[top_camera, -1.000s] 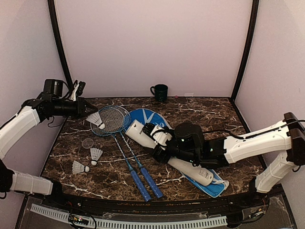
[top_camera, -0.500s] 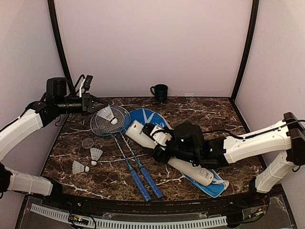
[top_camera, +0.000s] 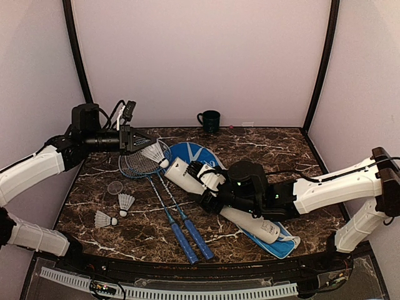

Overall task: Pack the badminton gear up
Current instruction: Place the shuttlecock on the shuttle tube.

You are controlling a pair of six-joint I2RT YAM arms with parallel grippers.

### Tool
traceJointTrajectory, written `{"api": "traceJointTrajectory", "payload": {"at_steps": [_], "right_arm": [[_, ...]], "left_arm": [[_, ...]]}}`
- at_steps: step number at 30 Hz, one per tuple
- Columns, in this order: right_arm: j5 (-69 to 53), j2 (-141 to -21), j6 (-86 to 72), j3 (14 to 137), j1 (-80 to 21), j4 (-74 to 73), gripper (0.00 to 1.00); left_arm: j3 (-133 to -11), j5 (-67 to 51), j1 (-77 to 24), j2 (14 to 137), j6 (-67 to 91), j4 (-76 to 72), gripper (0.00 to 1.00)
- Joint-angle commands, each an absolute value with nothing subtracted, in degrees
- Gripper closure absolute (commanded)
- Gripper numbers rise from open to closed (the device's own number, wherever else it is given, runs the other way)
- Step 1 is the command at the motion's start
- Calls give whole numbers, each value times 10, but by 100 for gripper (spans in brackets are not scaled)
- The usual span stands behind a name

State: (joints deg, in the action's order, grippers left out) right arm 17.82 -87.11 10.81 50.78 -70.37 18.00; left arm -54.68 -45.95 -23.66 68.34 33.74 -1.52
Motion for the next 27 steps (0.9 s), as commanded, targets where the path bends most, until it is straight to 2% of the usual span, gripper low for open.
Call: {"api": "traceJointTrajectory", "payload": {"at_steps": [1,27], "right_arm": [[181,-874,80,510,-704,208,29],[184,-877,79,505,-704,227,29]], "left_arm": [[-533,-465,-243,680,355,-63,100],[-457,-424,-329,676,464,-215,100]]}}
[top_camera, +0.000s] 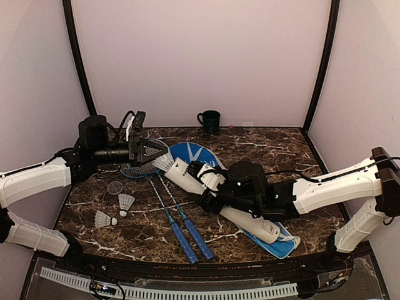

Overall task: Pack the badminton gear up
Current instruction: Place the shuttlecock on the shuttle tube.

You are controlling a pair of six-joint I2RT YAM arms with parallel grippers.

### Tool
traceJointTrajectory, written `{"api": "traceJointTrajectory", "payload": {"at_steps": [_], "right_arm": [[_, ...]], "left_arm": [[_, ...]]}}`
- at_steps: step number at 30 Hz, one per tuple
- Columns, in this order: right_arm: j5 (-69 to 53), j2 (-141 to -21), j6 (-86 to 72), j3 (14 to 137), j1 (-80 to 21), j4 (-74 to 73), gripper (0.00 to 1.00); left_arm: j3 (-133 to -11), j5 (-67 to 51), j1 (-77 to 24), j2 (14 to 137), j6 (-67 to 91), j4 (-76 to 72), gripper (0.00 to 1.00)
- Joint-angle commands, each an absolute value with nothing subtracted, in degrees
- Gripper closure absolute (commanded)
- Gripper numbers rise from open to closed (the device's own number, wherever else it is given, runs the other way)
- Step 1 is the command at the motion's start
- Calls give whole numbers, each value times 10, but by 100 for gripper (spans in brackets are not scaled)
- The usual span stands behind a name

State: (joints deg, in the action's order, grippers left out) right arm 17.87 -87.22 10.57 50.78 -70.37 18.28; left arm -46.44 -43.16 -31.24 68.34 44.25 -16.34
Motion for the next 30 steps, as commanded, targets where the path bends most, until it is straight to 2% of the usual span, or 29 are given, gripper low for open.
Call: {"api": "traceJointTrajectory", "payload": {"at_steps": [1,14,23,30], "right_arm": [[184,-877,79,505,-704,228,29],[192,-860,77,491,-704,241,29],[185,-863,80,496,-704,239,29],[186,-864,83,498,-703,233,29]], "left_arm": [[-458,-411,-334,678,465,-217,100],[-429,-383,-349,679,472,-212,100],[-423,-404,-367,699,485,-237,100],[-440,-443,-369,719,467,-199,100]]}}
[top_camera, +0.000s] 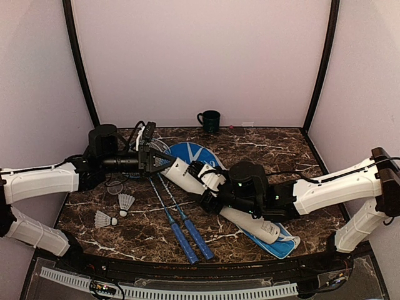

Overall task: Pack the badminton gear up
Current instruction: Place the shuttlecock on the shuttle tube.

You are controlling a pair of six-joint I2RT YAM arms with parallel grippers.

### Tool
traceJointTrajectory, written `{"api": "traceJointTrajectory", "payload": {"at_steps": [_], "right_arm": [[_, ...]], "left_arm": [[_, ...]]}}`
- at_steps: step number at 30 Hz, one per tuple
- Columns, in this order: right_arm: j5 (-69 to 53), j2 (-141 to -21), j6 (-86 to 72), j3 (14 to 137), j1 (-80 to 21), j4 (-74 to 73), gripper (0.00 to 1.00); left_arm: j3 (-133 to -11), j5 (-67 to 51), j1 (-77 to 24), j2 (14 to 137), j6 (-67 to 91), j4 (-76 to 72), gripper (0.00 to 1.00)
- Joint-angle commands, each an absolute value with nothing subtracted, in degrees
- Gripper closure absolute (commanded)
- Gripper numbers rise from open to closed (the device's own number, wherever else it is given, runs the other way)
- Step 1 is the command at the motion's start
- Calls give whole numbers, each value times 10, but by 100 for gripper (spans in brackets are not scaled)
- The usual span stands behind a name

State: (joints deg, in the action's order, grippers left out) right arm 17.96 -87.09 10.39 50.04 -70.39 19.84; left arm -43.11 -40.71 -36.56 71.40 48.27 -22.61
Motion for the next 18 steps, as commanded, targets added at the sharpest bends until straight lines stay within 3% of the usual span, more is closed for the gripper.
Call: {"api": "traceJointTrajectory", "payload": {"at_steps": [1,18], "right_arm": [[186,-863,83,497,-704,233,29],[173,-869,87,508,-704,222,29]], "left_arm": [[-439,-445,-369,719,466,-195,100],[-466,-538,-373,769,426,-176,100]]}}
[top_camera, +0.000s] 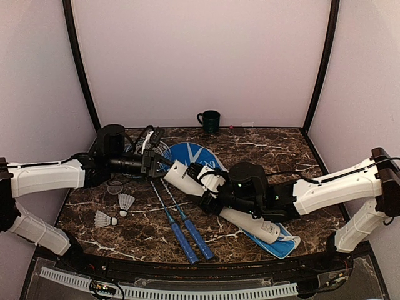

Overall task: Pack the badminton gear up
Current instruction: Place the shuttlecock on the shuttle tube.

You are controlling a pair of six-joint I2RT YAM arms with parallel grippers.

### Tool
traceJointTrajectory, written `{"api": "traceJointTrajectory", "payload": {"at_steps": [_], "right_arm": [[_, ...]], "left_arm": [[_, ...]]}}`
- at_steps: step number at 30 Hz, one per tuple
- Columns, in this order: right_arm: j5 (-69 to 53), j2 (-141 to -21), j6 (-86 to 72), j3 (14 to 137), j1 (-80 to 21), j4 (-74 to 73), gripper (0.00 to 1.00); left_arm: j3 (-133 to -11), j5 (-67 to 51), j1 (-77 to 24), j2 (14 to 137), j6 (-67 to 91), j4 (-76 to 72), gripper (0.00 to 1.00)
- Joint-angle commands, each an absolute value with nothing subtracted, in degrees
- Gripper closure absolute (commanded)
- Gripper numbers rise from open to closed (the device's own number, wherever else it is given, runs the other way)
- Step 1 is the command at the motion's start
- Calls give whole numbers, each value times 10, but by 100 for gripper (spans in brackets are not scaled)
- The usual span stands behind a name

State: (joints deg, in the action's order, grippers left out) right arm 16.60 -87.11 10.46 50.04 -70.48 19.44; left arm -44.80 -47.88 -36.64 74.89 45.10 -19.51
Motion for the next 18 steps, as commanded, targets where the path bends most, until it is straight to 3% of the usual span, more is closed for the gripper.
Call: {"api": "traceJointTrajectory", "payload": {"at_steps": [1,14,18], "right_arm": [[172,-869,86,508,-703,222,29],[174,-872,87,507,-703,226,29],[176,-870,87,503,-704,226,29]], "left_arm": [[-468,-550,-373,776,421,-176,100],[-485,-570,-379,794,372,-154,100],[-494,-537,-379,773,336,-113,87]]}}
